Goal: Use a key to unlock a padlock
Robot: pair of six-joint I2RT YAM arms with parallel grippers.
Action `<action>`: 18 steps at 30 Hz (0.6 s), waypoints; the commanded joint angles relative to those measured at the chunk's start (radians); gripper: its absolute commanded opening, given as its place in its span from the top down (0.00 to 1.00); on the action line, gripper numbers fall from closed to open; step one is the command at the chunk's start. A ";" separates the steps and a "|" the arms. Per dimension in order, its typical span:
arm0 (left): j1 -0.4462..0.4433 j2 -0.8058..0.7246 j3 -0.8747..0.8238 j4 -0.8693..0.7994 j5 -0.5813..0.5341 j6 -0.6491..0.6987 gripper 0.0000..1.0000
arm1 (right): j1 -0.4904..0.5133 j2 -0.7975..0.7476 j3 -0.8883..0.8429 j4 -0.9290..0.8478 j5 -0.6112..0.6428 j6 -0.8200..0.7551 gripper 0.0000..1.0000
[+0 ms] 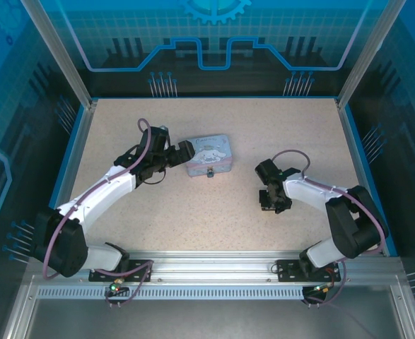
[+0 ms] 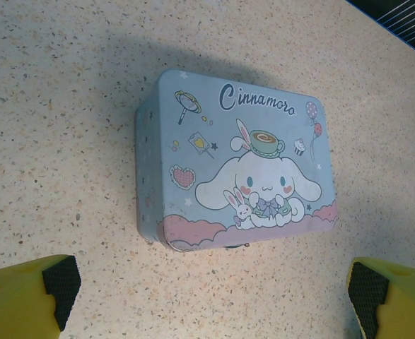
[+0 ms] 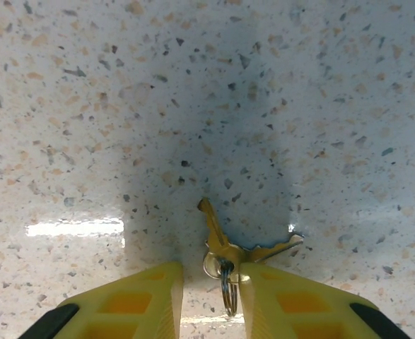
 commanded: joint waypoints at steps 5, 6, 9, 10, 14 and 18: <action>0.001 -0.037 -0.031 0.016 0.019 -0.022 0.01 | 0.013 0.057 0.030 -0.032 0.015 0.032 0.75; 0.001 -0.038 -0.032 0.015 0.020 -0.023 0.01 | 0.013 0.061 0.033 -0.032 0.015 0.033 0.77; 0.001 -0.041 -0.035 0.013 0.020 -0.022 0.01 | 0.013 0.064 0.038 -0.033 0.015 0.030 0.85; 0.001 -0.043 -0.035 0.013 0.021 -0.022 0.01 | 0.014 0.064 0.038 -0.035 0.015 0.029 0.88; 0.001 -0.049 -0.036 0.012 0.026 -0.025 0.01 | 0.014 0.050 0.046 -0.044 0.017 0.008 1.00; 0.000 -0.063 -0.054 0.023 0.038 -0.041 0.01 | 0.014 0.000 0.046 -0.033 -0.009 -0.033 1.00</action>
